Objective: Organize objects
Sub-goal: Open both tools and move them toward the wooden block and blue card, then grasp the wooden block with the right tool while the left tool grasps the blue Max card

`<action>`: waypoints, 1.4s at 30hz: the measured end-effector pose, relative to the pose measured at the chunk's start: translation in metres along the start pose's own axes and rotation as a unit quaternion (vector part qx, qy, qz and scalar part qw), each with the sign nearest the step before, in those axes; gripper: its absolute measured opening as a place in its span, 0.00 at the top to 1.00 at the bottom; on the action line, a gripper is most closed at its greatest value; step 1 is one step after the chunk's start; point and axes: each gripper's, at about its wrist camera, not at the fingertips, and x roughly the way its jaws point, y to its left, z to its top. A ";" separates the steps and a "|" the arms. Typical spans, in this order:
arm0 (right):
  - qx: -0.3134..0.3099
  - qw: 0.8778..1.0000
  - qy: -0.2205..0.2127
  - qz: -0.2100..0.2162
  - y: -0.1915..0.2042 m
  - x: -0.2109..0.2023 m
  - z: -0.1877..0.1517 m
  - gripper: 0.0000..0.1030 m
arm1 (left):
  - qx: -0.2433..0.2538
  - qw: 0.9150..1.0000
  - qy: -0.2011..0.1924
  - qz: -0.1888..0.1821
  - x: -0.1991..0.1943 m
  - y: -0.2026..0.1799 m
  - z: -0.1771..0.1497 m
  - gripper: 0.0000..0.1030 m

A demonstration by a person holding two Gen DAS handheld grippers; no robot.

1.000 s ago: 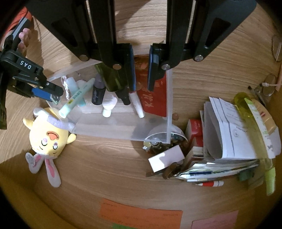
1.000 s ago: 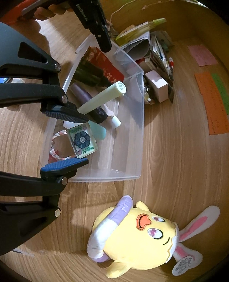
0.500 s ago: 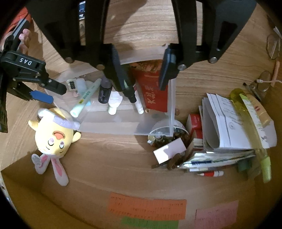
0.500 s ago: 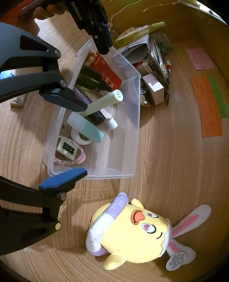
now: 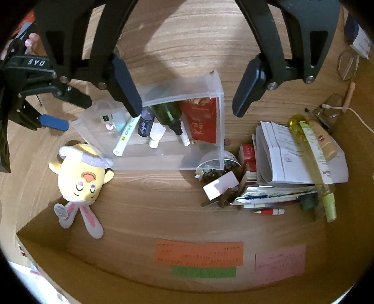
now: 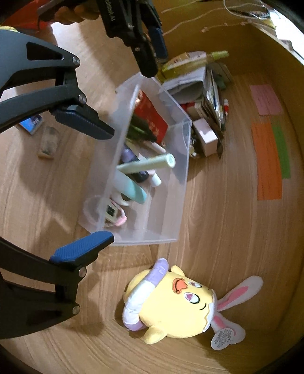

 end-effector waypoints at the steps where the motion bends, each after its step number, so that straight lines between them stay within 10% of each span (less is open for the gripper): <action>1: -0.001 1.000 0.002 0.003 0.002 -0.001 -0.003 0.21 | 0.001 1.000 -0.001 0.000 -0.002 0.000 -0.001 0.18; 21: -0.015 0.994 0.101 0.034 0.042 0.046 -0.055 0.22 | -0.014 0.998 0.060 0.001 -0.004 0.019 -0.051 0.09; 27: -0.020 0.994 0.106 0.024 0.045 0.048 -0.059 0.63 | -0.016 0.997 0.075 0.003 -0.001 0.022 -0.064 0.09; 42: 0.054 0.996 0.066 0.000 -0.008 0.016 -0.059 0.63 | -0.016 0.987 0.144 -0.074 0.019 -0.022 -0.086 0.09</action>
